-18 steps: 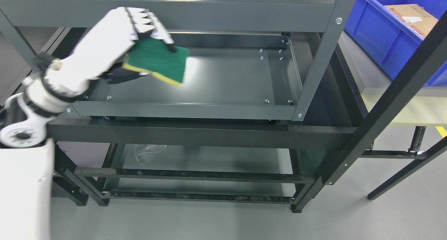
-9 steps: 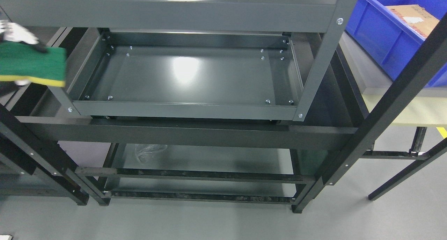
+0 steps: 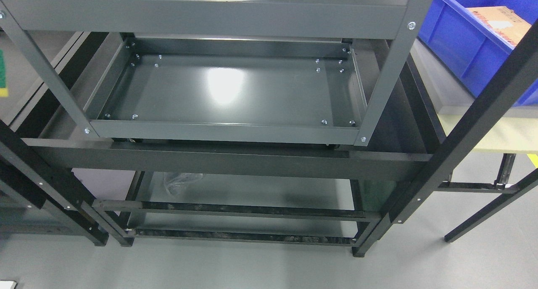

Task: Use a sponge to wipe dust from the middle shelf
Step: 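Wipe the sponge back across the shelf away from the left side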

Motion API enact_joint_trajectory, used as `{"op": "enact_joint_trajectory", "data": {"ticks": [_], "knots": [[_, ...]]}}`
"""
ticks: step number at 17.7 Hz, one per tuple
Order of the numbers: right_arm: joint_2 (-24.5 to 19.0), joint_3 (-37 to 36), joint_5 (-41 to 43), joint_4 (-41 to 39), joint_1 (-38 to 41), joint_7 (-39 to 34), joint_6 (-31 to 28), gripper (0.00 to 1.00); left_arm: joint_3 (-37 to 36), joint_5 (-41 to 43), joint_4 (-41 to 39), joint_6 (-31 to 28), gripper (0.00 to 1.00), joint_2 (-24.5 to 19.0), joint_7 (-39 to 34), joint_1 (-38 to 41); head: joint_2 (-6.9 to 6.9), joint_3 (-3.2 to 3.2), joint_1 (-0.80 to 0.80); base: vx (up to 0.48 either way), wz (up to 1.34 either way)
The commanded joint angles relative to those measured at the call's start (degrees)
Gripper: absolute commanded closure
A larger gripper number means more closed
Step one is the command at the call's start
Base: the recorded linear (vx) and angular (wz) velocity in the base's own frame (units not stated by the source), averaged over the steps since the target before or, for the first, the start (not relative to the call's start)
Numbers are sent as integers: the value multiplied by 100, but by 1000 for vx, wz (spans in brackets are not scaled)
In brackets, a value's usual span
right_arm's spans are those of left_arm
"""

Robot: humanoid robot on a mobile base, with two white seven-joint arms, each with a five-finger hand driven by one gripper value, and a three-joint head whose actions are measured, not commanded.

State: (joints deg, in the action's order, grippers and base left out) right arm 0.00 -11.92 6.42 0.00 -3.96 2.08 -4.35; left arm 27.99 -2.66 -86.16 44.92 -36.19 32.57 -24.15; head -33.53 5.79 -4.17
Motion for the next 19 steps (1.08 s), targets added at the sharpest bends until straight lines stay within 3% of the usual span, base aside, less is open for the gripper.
{"op": "enact_joint_trajectory", "data": {"ticks": [1,6,11,14,19], "knots": [[100,6,0,-100,0,3,-4,0,-1759,474,-463,8,100,769,48,-879,0,0,0,0,0],[100,6,0,-100,0,3,-4,0,-3025,1118,-542,8,100,1675,65,-1610,0,0,0,0,0],[100,6,0,-100,0,3,-4,0,-3651,2267,-525,8,100,3387,74,-1813,0,0,0,0,0],[100,6,0,-100,0,3,-4,0,-3931,3165,-429,8,100,3519,-74,-2198,0,0,0,0,0],[100,-3,0,-100,0,3,-4,0,-4844,3465,-315,8,100,3519,-1007,-2595,0,0,0,0,0]]}}
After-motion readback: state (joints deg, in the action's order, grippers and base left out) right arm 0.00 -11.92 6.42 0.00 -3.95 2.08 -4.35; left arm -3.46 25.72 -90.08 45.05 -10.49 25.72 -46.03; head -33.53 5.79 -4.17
